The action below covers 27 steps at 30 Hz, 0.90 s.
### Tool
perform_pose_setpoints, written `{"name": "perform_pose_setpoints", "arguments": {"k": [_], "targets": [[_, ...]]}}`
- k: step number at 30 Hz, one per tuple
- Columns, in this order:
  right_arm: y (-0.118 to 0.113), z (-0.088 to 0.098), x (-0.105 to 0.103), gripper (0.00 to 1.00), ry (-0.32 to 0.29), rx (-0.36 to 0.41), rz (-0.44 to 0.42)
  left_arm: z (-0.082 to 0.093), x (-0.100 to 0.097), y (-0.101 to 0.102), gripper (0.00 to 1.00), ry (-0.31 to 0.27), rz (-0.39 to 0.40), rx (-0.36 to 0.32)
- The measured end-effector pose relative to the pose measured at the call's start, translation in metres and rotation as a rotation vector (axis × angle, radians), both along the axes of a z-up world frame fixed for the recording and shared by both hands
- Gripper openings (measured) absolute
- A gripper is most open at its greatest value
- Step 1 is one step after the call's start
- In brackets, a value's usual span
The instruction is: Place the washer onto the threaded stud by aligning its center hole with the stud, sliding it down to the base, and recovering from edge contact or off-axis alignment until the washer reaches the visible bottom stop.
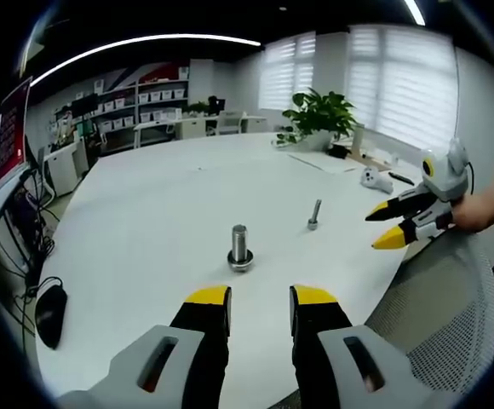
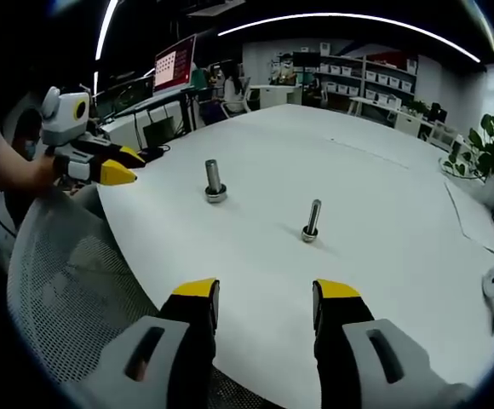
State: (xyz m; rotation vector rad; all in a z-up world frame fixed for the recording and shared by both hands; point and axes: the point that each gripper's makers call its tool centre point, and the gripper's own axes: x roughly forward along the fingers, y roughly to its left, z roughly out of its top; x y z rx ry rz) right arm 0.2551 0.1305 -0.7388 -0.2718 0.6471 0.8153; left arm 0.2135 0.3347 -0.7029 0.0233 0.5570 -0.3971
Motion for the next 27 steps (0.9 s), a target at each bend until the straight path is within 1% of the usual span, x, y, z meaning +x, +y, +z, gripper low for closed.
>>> {"name": "perform_pose_setpoints", "arguments": {"k": [4, 13, 18, 24, 27], "targets": [[0.0001, 0.0000, -0.0006, 0.47, 0.002, -0.001, 0.002, 0.0019, 0.0003, 0.0012, 0.25, -0.007, 0.007, -0.002], [-0.0007, 0.0003, -0.0009, 0.45, 0.011, 0.006, -0.007, -0.0033, -0.0010, 0.0020, 0.25, 0.019, 0.009, 0.006], [0.0007, -0.0001, -0.0023, 0.45, 0.008, 0.002, 0.001, -0.0023, -0.0019, 0.0013, 0.25, 0.013, 0.003, 0.007], [0.0009, -0.0007, -0.0022, 0.45, 0.006, -0.003, 0.006, -0.0038, -0.0019, 0.0020, 0.25, 0.022, 0.006, 0.007], [0.0023, 0.0009, -0.0027, 0.45, 0.011, 0.010, 0.004, -0.0060, -0.0020, 0.0031, 0.25, 0.030, 0.007, 0.012]]}}
